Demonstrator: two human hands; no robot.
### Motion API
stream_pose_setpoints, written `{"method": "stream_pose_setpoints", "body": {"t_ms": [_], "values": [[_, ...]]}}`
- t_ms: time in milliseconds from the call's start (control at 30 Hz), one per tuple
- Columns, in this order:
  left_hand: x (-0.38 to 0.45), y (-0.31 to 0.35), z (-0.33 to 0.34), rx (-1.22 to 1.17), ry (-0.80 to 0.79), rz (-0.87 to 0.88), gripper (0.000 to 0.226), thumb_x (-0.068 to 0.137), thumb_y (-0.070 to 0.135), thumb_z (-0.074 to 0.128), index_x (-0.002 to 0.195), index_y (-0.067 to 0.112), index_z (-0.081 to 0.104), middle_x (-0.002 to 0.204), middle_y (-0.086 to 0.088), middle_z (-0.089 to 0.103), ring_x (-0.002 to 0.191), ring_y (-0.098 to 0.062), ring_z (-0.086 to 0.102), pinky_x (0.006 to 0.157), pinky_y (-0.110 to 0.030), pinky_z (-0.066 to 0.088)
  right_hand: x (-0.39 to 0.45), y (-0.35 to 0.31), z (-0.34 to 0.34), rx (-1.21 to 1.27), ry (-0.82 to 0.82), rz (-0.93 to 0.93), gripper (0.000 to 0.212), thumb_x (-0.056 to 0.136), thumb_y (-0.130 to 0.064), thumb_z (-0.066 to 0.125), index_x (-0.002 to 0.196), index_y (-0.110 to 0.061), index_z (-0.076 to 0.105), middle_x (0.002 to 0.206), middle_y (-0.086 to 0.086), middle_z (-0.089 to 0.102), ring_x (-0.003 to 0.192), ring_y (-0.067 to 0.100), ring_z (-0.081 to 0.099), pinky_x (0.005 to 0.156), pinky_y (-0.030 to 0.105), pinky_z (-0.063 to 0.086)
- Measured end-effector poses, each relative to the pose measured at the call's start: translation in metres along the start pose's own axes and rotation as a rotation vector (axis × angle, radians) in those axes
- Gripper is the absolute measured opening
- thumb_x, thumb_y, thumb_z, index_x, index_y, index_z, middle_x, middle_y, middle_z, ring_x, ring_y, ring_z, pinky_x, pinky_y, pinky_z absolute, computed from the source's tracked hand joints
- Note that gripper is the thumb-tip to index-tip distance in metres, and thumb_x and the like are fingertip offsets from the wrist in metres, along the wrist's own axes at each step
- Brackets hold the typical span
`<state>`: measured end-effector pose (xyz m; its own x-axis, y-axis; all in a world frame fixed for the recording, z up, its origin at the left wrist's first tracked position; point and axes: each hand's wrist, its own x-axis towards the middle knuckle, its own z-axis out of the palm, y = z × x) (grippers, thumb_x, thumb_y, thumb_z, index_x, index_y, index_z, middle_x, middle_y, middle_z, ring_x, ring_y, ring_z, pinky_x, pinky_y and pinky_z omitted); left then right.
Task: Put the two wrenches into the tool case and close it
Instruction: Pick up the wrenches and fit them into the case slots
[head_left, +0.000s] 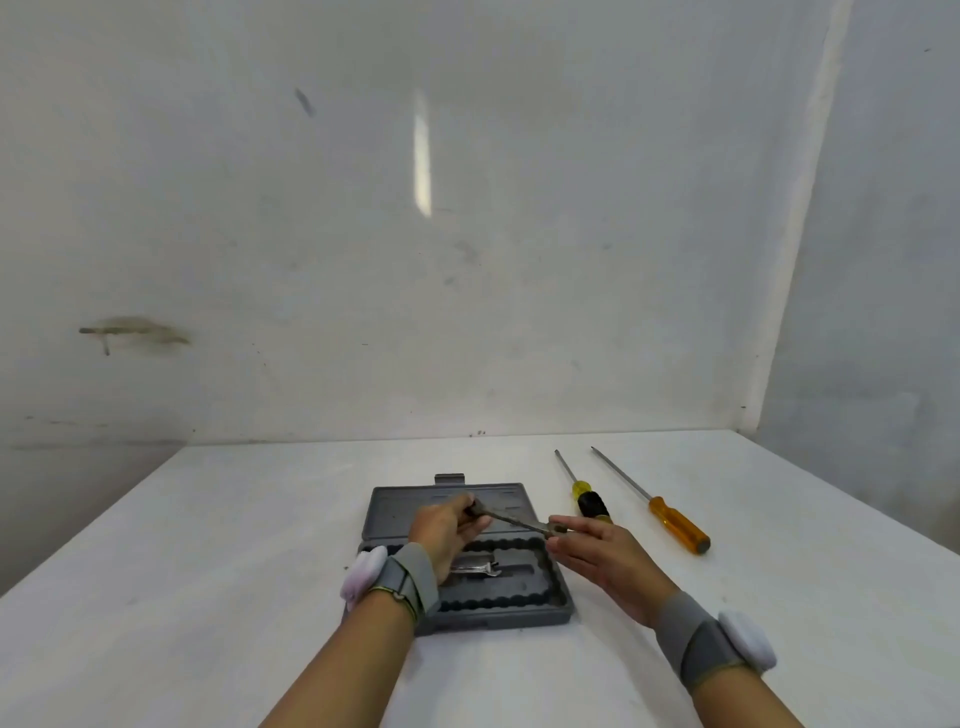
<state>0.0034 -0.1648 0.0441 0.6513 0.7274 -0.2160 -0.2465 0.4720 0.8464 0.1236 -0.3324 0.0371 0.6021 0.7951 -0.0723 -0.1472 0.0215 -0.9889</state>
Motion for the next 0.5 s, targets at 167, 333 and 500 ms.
{"method": "stream_pose_setpoints", "body": {"t_ms": [167,333,500], "values": [[-0.01,0.011,-0.036,0.107,-0.073,-0.046,0.012,0.088,-0.001,0.053,0.094,-0.011,0.056,0.085,-0.02,0.062,0.077,-0.024,0.062,0.051,-0.017,0.057,0.004,0.007,0.016,0.017,-0.037,0.005,0.034,0.082,0.004,0.066,0.116,-0.002,0.064,0.102,0.018,0.071,0.083,0.018,0.073,0.067,0.018,0.06],[-0.018,0.018,-0.058,0.259,-0.148,-0.006,0.012,0.084,0.004,0.062,0.091,-0.006,0.064,0.089,-0.015,0.068,0.081,-0.021,0.066,0.067,-0.017,0.059,0.005,0.01,0.025,-0.034,-0.063,-0.037,0.036,0.081,0.004,0.068,0.116,-0.001,0.066,0.105,0.021,0.068,0.088,0.023,0.072,0.067,0.019,0.059],[-0.021,0.022,-0.081,0.689,-0.209,0.11,0.035,0.066,0.023,0.08,0.099,0.013,0.072,0.1,-0.01,0.075,0.096,-0.022,0.07,0.087,-0.027,0.056,0.005,0.008,0.03,-0.161,-0.01,-0.056,0.039,0.076,-0.001,0.075,0.115,-0.003,0.066,0.098,0.017,0.069,0.081,0.023,0.073,0.059,0.022,0.059]]}}
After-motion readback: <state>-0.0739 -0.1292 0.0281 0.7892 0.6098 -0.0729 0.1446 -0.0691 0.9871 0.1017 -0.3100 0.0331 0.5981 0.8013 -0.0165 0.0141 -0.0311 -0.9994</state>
